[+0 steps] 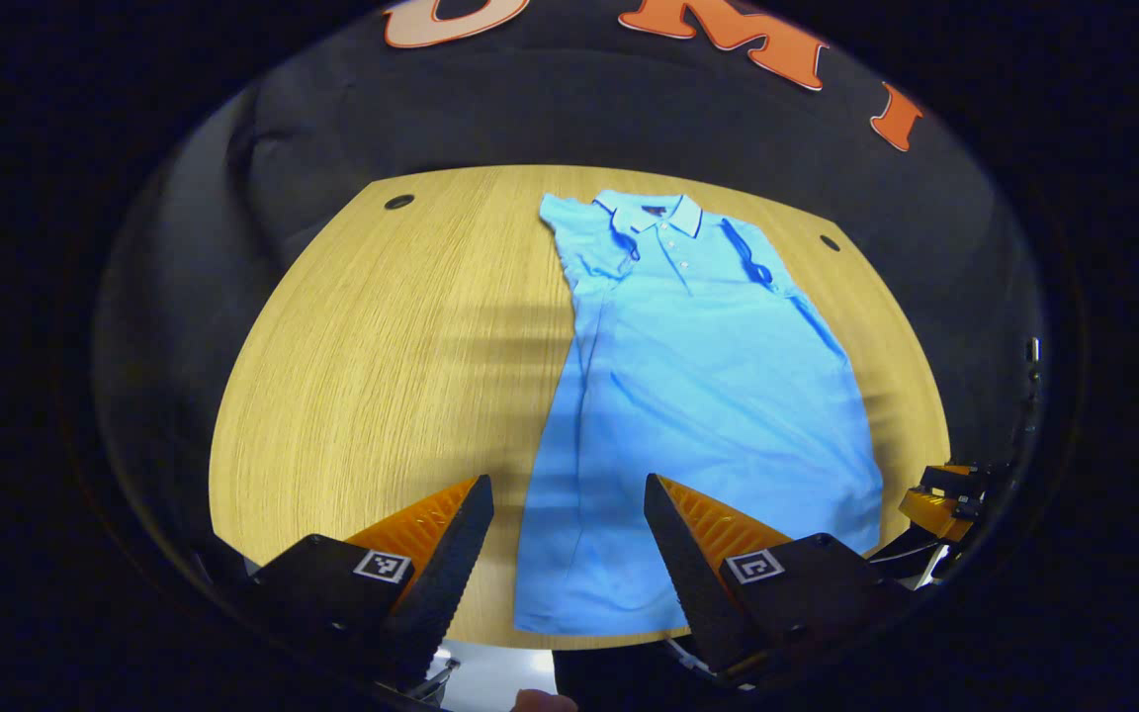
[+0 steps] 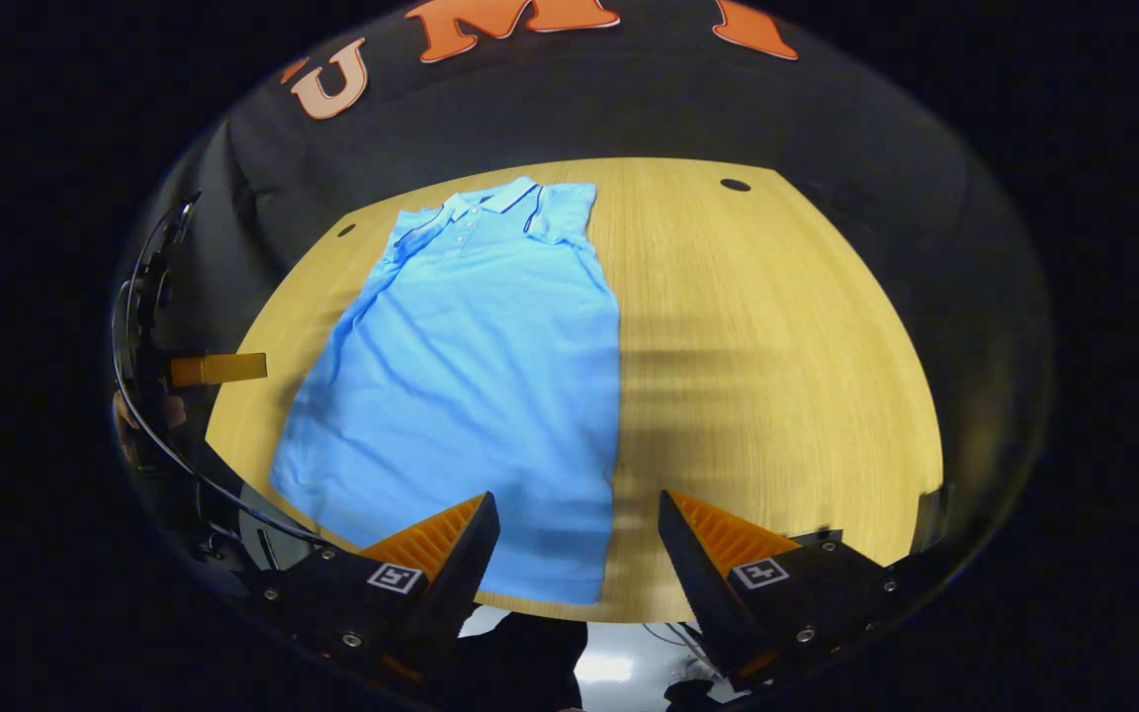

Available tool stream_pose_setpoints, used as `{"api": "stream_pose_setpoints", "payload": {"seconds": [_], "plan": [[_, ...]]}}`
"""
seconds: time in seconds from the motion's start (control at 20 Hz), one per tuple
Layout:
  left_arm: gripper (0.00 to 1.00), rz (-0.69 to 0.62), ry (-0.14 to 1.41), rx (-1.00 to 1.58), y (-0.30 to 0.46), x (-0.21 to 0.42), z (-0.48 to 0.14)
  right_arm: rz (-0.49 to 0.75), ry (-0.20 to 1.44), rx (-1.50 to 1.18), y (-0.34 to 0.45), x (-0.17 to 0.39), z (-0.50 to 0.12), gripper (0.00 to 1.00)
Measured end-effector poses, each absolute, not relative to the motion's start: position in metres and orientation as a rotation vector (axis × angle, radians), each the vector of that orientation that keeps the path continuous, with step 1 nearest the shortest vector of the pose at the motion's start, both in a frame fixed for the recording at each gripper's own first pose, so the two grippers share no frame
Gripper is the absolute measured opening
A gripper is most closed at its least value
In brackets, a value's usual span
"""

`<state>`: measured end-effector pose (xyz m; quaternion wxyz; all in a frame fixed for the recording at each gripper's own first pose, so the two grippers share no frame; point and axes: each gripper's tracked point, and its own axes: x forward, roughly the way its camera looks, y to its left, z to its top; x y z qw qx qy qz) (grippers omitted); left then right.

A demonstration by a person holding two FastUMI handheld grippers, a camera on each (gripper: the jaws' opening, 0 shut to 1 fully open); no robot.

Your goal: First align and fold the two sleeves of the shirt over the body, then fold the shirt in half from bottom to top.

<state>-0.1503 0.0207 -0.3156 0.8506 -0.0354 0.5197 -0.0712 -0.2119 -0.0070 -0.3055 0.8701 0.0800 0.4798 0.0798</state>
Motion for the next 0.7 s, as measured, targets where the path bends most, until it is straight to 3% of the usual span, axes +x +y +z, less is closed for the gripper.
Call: {"api": "stream_pose_setpoints", "payload": {"seconds": [0.3,0.7], "plan": [[1.0,-0.142,1.189,0.006,0.027,-0.19,-0.351,0.192,1.085,0.171,0.004,-0.232,-0.329,0.97],[1.0,-0.208,1.308,0.03,0.026,-0.234,-0.392,0.1,1.181,0.136,-0.007,-0.242,-0.352,0.95]]}}
